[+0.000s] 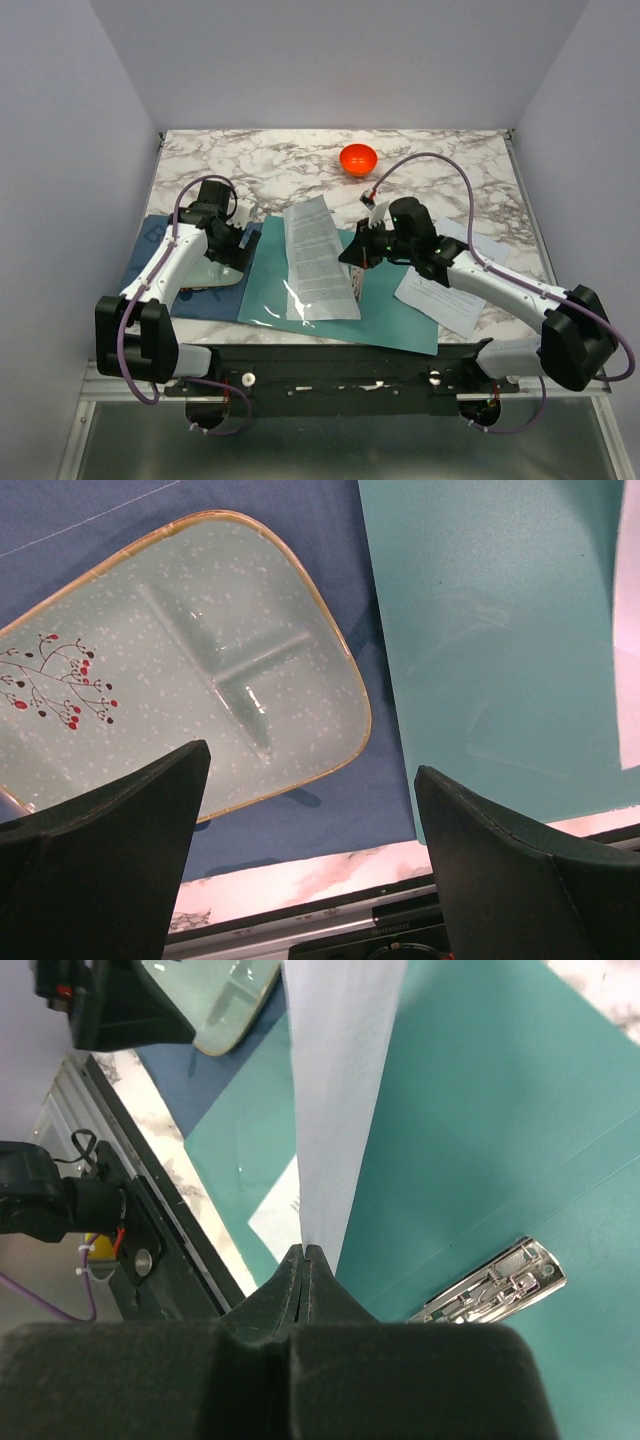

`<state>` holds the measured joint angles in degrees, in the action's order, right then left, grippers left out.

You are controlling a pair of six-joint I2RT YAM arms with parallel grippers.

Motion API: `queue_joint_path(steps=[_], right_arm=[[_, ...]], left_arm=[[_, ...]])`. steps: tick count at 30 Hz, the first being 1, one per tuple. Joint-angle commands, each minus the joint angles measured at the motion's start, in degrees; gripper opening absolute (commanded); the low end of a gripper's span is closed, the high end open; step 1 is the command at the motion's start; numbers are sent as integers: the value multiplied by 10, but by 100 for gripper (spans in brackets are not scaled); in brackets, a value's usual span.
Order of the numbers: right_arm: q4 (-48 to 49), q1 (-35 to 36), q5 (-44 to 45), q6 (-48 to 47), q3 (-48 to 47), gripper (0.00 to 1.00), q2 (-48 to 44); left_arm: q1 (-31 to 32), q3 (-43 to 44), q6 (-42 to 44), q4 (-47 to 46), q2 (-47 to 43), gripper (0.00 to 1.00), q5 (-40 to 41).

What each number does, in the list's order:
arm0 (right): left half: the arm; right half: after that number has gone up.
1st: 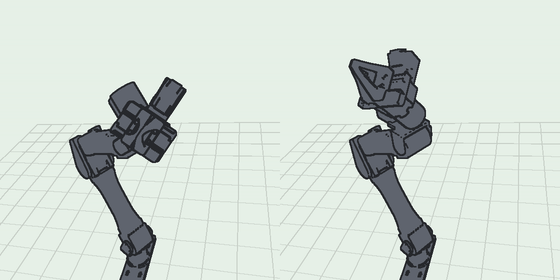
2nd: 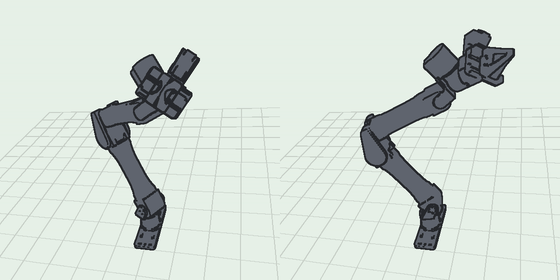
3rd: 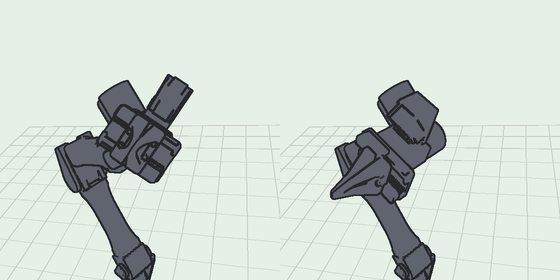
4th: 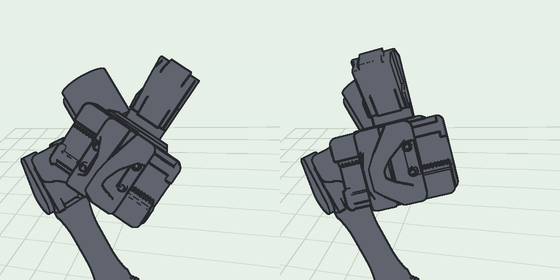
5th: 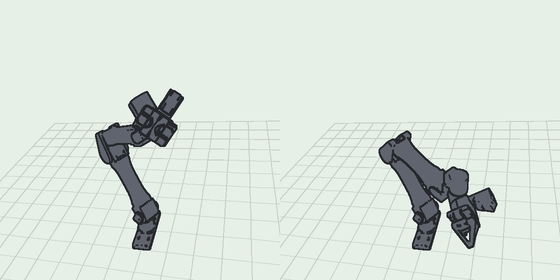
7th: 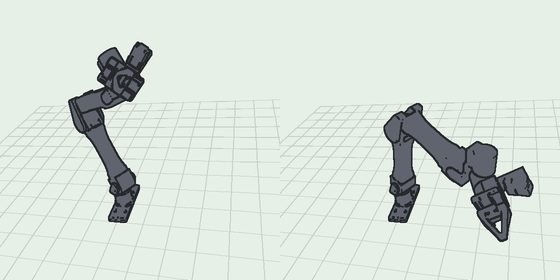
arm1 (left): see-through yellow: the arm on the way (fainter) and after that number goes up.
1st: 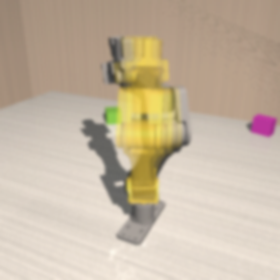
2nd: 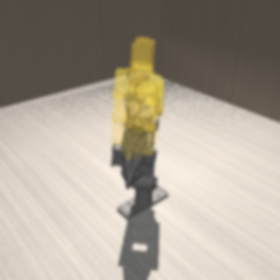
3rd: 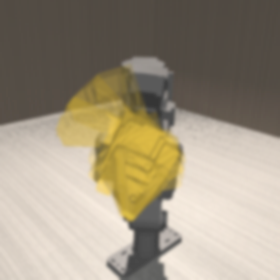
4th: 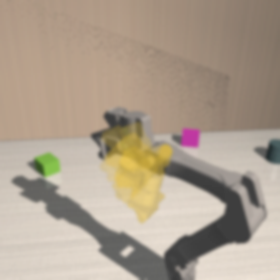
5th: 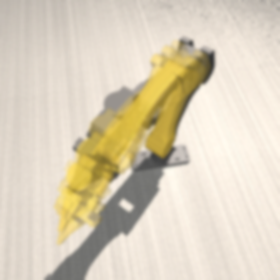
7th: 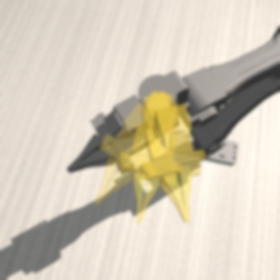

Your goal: Put the files into the folder

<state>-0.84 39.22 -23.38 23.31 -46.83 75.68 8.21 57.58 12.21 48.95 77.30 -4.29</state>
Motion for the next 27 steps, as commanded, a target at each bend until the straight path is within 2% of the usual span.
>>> queue_joint_path(steps=[1,5,15,27], right_arm=[[79,4,32,36,30,1,7],[122,4,95,67,53,1,9],[174,8,118,124,66,1,54],[188,45,124,158,53,1,90]], left_arm=[[-5,-5,10,-3,-14,98,-5],[-5,-13,20,-7,-16,98,5],[-5,-102,93,-75,-40,96,112],[-2,-156,122,-102,-53,96,87]])
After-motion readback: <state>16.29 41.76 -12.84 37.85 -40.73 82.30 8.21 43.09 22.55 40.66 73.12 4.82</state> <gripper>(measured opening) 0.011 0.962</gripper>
